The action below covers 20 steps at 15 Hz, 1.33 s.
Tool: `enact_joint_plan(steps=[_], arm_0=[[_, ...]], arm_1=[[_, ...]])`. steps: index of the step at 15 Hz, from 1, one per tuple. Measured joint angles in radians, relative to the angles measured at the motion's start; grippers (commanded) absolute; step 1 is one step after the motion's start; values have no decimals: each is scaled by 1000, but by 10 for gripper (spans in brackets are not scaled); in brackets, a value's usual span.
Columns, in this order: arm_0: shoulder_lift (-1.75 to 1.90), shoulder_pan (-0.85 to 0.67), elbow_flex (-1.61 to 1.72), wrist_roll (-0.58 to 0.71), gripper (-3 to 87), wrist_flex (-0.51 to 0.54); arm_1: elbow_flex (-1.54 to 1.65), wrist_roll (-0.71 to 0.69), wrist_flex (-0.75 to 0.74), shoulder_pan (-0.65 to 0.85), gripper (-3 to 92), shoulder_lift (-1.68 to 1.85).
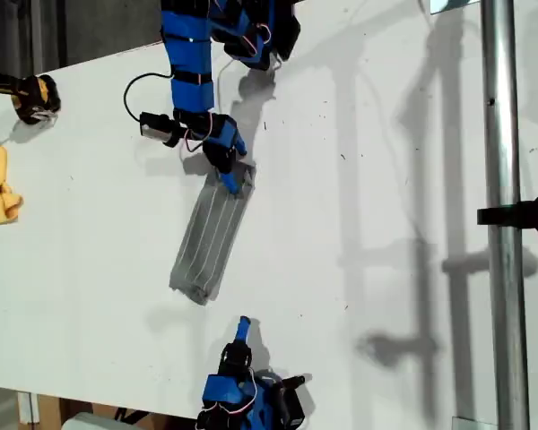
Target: Grasp corners of a towel and fold twice.
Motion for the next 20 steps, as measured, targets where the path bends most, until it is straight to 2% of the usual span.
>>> enact_joint_plan(steps=[4,6,7,9,10,13,15,17,20], arm_0=[[0,-2,-6,-9,-10,52],[0,9,-12,-12,-8,58],[0,15,-12,-17,-7,58],[0,15,-12,-18,-7,64],[0,15,-12,-18,-6,64],[0,21,-12,-25,-5,64],[0,21,-12,-25,-4,64],[0,21,-12,-25,-4,64],[0,21,-12,-14,-2,64]], arm_1=[[-202,-49,-20,31,390,-238],[-219,-83,-55,55,322,-253],[-229,-109,-71,71,265,-258],[-241,-160,-83,106,47,-265],[-241,-167,-80,120,-1,-265],[-238,-202,-31,138,-1,-258],[-150,-206,37,135,-1,-158],[-11,-173,179,107,-1,63],[144,-21,574,26,-1,554]])
